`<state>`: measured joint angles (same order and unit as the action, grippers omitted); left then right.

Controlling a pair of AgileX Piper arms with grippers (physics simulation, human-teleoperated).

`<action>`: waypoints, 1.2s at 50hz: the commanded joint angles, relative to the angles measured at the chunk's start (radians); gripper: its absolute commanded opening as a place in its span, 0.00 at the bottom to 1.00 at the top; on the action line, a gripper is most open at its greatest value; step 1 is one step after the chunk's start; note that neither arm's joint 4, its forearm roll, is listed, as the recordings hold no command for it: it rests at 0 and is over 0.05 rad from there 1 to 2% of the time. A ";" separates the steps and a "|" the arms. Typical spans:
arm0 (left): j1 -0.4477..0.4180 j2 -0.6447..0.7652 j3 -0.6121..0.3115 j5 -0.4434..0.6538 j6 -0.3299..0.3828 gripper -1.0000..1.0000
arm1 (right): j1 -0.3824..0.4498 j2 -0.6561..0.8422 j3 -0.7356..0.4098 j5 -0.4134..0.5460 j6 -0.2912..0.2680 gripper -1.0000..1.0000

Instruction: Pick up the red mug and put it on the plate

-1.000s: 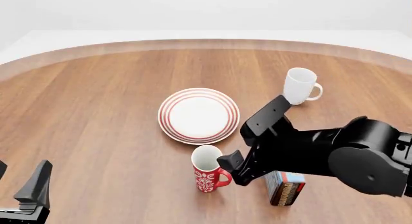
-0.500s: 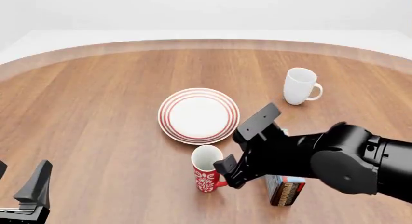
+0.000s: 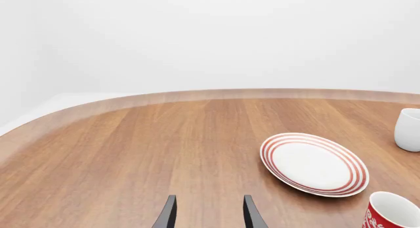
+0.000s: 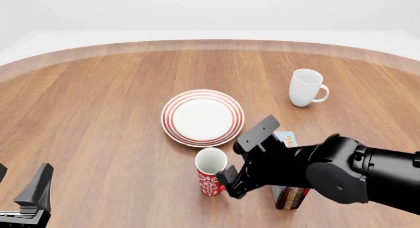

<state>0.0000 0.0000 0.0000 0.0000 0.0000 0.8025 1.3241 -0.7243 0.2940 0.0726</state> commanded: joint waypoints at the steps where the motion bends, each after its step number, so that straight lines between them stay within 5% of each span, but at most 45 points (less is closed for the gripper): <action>1: 0.000 0.000 0.000 0.000 0.000 1.00 | 0.000 0.023 0.020 -0.029 0.008 1.00; 60: 0.000 0.000 0.000 0.000 0.000 1.00 | 0.003 0.148 0.122 -0.210 0.052 1.00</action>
<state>0.0000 0.0000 0.0000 0.0000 0.0000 0.8045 1.4440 -0.6031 0.1087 0.1190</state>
